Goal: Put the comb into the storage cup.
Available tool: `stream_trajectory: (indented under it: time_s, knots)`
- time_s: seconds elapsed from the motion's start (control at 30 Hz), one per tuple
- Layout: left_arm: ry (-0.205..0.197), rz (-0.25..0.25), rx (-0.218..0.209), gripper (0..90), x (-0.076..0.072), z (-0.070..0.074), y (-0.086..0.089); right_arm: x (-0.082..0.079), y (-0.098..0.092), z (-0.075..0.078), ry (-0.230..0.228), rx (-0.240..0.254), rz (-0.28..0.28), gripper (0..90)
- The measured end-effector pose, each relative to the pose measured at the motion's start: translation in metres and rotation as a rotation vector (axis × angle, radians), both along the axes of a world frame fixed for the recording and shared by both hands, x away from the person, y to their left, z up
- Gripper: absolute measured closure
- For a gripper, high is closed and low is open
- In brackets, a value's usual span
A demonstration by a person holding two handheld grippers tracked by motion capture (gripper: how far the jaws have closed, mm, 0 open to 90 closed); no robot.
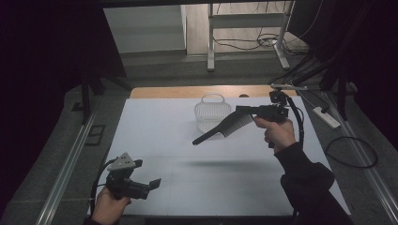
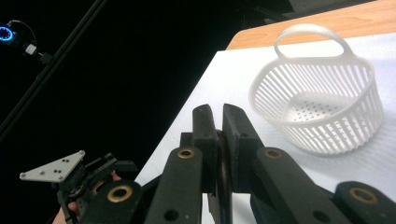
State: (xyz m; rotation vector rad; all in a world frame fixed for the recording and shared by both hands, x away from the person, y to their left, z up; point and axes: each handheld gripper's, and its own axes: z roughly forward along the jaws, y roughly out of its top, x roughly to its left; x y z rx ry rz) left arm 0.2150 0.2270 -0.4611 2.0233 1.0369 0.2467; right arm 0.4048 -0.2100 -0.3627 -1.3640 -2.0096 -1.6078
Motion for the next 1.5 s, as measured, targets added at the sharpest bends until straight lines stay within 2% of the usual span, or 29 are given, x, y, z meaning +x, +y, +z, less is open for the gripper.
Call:
stream_trajectory:
  time_s: [0.2, 0.4, 0.6, 0.87, 1.5]
  knots:
    - [-0.022, 0.027, 0.001, 0.0, -0.007, 0.000, 0.011, 0.007, 0.001, 0.004, -0.011, -0.005, -0.023, 84.3]
    - [-0.011, 0.040, 0.003, 0.0, -0.011, -0.002, 0.017, 0.011, 0.001, 0.006, -0.011, -0.010, -0.037, 84.3]
    - [-0.009, 0.048, -0.013, 0.0, -0.015, -0.001, 0.022, 0.018, -0.001, 0.010, -0.016, -0.014, -0.065, 84.2]
    - [-0.014, 0.046, -0.011, 0.0, -0.017, 0.000, 0.022, 0.025, -0.003, 0.013, -0.018, -0.020, -0.089, 84.2]
    - [0.002, 0.034, 0.004, 0.0, -0.016, 0.000, 0.020, 0.043, -0.001, 0.029, -0.036, -0.039, -0.141, 84.3]
